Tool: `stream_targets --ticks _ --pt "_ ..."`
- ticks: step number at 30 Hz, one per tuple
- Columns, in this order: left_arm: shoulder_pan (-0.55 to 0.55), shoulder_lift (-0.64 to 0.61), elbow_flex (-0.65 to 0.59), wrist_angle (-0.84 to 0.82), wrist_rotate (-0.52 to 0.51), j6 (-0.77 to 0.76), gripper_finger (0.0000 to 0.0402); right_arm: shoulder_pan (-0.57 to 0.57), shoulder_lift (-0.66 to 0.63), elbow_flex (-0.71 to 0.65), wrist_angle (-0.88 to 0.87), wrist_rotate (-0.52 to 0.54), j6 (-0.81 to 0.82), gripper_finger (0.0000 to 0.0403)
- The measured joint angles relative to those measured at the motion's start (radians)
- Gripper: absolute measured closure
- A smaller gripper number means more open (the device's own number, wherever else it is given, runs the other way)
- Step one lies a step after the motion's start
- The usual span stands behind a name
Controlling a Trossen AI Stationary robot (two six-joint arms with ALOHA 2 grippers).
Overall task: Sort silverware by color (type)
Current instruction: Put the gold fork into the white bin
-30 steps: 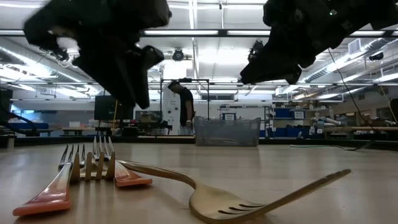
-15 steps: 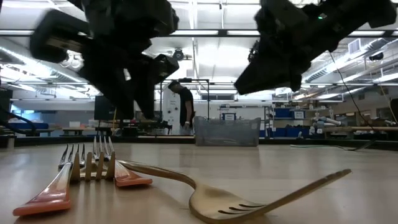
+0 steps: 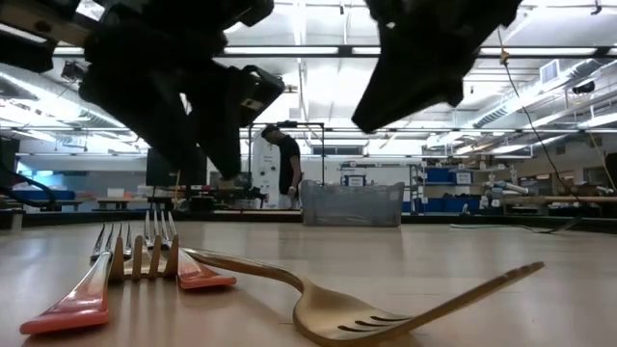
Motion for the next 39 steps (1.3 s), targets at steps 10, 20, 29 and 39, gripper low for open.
stream_targets --ticks 10,20,29,39 --pt "-0.017 0.029 -0.002 0.143 -0.003 -0.017 0.026 0.087 -0.044 0.003 -0.048 0.033 0.051 0.03" --pt "-0.034 0.092 -0.001 0.202 -0.002 -0.035 0.026 0.12 -0.044 0.003 -0.089 0.043 0.054 0.03" --pt "-0.056 0.169 0.0 0.258 -0.001 -0.02 0.026 0.129 -0.044 0.002 -0.14 0.046 0.098 0.03" --pt "-0.059 0.175 0.0 0.25 -0.003 -0.025 0.026 0.129 -0.044 0.002 -0.118 0.058 0.104 0.03"
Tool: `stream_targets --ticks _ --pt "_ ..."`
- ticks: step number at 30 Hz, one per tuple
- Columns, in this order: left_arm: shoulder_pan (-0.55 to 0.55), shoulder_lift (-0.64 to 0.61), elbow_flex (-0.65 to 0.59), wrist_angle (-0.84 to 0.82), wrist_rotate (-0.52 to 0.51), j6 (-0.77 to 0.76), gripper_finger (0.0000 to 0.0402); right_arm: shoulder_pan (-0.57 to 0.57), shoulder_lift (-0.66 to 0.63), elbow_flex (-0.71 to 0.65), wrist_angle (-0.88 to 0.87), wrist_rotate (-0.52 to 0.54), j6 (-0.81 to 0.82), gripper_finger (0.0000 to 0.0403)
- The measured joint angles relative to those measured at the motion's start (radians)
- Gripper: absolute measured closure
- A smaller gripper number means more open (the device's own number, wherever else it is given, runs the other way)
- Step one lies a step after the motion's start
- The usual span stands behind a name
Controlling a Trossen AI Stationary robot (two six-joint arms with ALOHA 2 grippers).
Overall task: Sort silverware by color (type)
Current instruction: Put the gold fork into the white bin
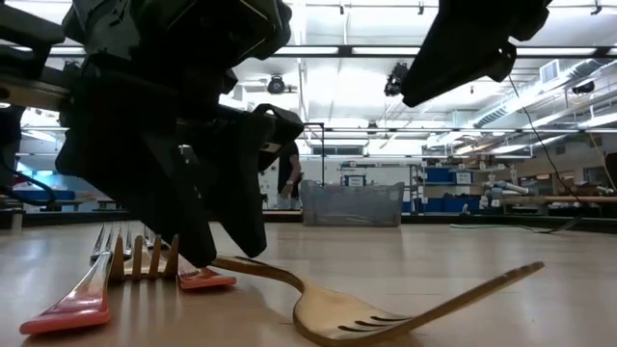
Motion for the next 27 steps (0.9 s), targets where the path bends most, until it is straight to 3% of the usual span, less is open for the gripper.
stream_targets --ticks 10,21,27 --pt "0.053 0.023 0.003 0.002 0.067 -0.099 0.0266 0.0 0.0 0.0 0.04 0.003 -0.003 0.03" --pt "0.064 0.022 0.003 -0.023 0.085 -0.039 0.0365 0.0 0.0 0.0 0.048 0.003 -0.005 0.03" --pt "0.068 0.017 0.002 -0.029 0.078 -0.011 0.0375 0.0 0.0 0.0 0.051 0.003 0.007 0.03"
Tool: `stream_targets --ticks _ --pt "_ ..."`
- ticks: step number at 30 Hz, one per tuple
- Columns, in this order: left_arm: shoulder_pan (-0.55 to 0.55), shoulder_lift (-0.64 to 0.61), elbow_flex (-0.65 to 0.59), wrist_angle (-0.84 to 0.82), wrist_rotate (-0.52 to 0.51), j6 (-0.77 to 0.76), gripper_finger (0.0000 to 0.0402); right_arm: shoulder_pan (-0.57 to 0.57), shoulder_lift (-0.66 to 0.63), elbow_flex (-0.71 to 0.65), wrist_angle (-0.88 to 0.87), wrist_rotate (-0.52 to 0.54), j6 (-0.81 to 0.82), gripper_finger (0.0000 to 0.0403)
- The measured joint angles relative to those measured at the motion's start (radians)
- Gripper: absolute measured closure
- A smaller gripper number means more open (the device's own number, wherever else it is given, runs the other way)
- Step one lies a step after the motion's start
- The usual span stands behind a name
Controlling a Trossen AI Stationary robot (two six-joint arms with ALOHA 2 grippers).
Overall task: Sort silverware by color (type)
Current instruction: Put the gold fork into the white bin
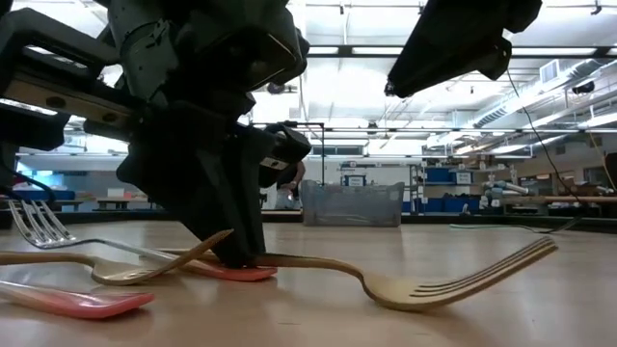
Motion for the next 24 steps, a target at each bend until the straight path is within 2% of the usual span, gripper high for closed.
stream_targets --ticks 8,17,20,24 --pt "0.017 -0.047 -0.005 -0.058 -0.147 0.047 0.0375 0.001 0.0 0.008 0.013 0.011 -0.046 0.03" --pt "0.02 -0.128 -0.004 -0.075 -0.381 0.055 0.0374 -0.017 0.0 0.037 0.007 0.0 -0.116 0.03" --pt "0.031 -0.143 -0.004 -0.078 -0.432 0.054 0.0374 -0.041 0.002 0.037 0.008 -0.049 -0.183 0.03" --pt "0.052 -0.159 0.021 -0.084 -0.436 0.024 0.0373 -0.055 0.005 0.037 -0.006 -0.043 -0.334 0.03"
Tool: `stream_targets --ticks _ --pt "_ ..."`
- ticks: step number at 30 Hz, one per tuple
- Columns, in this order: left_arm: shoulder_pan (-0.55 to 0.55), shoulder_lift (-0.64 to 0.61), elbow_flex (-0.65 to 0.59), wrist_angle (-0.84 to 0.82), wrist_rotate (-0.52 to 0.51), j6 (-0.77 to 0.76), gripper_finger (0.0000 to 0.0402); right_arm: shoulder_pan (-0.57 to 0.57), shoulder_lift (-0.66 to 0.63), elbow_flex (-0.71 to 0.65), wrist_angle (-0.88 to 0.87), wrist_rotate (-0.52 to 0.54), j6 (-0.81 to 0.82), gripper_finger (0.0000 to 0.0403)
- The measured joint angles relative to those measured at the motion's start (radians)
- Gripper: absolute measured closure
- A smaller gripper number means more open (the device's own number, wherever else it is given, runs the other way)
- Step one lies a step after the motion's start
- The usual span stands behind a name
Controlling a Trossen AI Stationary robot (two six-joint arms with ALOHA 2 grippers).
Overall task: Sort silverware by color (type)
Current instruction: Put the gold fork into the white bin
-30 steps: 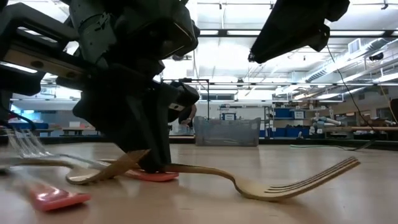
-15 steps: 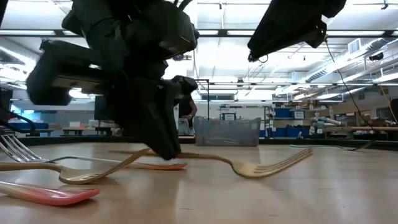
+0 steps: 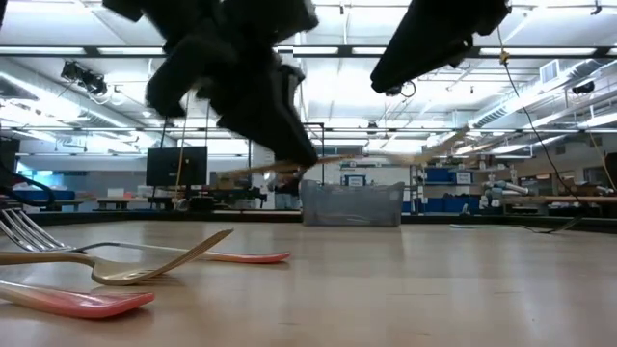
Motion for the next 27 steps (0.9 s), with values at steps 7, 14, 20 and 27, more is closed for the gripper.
stream_targets --ticks 7,14,20,27 --pt "0.04 0.0 0.051 -0.01 -0.004 -0.052 0.0373 0.0 0.0 0.001 -0.077 0.075 -0.086 0.0294" --pt "0.094 0.0 0.046 -0.013 -0.004 -0.054 0.0373 0.003 -0.001 0.068 -0.228 0.206 -0.058 0.0271" --pt "0.169 0.0 0.016 0.065 -0.004 -0.028 0.0373 0.003 -0.002 0.175 -0.428 0.227 0.114 0.0265" --pt "0.262 0.0 0.016 0.174 0.007 0.014 0.0373 0.032 -0.003 0.187 -0.553 0.228 0.304 0.0265"
